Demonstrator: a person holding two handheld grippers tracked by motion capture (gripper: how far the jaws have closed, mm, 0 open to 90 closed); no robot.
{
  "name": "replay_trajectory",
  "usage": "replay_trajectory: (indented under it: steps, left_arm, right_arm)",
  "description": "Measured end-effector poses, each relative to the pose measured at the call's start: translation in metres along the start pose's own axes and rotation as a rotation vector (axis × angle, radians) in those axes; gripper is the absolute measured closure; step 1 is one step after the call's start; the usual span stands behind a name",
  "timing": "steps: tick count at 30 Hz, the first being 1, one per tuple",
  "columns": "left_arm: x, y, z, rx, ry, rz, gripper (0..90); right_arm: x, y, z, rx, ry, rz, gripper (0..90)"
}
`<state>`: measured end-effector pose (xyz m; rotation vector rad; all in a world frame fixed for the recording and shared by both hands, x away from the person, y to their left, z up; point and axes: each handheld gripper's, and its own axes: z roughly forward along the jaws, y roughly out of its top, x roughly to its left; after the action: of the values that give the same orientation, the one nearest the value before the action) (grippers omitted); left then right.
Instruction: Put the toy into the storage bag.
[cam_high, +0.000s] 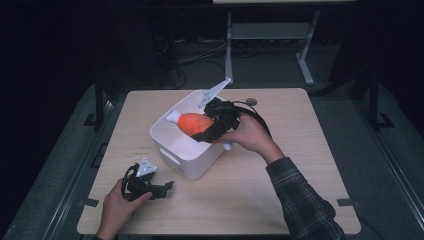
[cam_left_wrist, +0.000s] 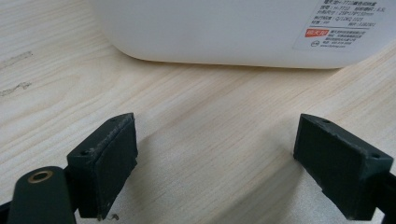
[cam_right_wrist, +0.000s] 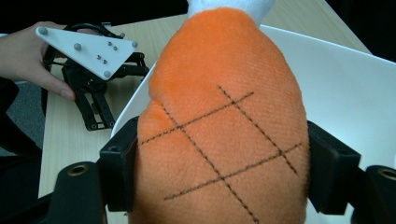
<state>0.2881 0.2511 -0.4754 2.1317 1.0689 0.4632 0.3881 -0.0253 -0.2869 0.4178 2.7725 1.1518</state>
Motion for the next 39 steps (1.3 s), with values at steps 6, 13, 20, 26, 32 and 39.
replay_trajectory:
  steps: [6, 13, 20, 26, 32, 39]
  left_arm:
    - [0.000, 0.000, 0.000, 0.000, 0.001, 0.001, 12.6]
    - [0.000, 0.000, 0.000, -0.001, 0.002, 0.000, 12.6]
    - [0.000, 0.000, 0.000, 0.002, 0.001, 0.003, 12.6]
    - [0.000, 0.000, 0.000, 0.000, 0.001, 0.000, 12.6]
    - [0.000, 0.000, 0.000, -0.002, 0.002, -0.001, 12.6]
    - [0.000, 0.000, 0.000, -0.002, 0.002, -0.001, 12.6]
  right_arm:
    - [0.002, 0.011, 0.014, 0.013, 0.013, -0.010, 25.7]
    - [0.001, 0.024, 0.032, 0.040, 0.023, -0.016, 25.2]
    - [-0.001, 0.035, 0.049, 0.078, 0.030, -0.042, 25.1]
    - [-0.004, 0.039, 0.061, 0.098, 0.035, -0.076, 25.0]
    - [-0.010, 0.036, 0.068, 0.109, 0.044, -0.096, 24.7]
    - [-0.012, 0.035, 0.074, 0.116, 0.054, -0.107, 22.4]
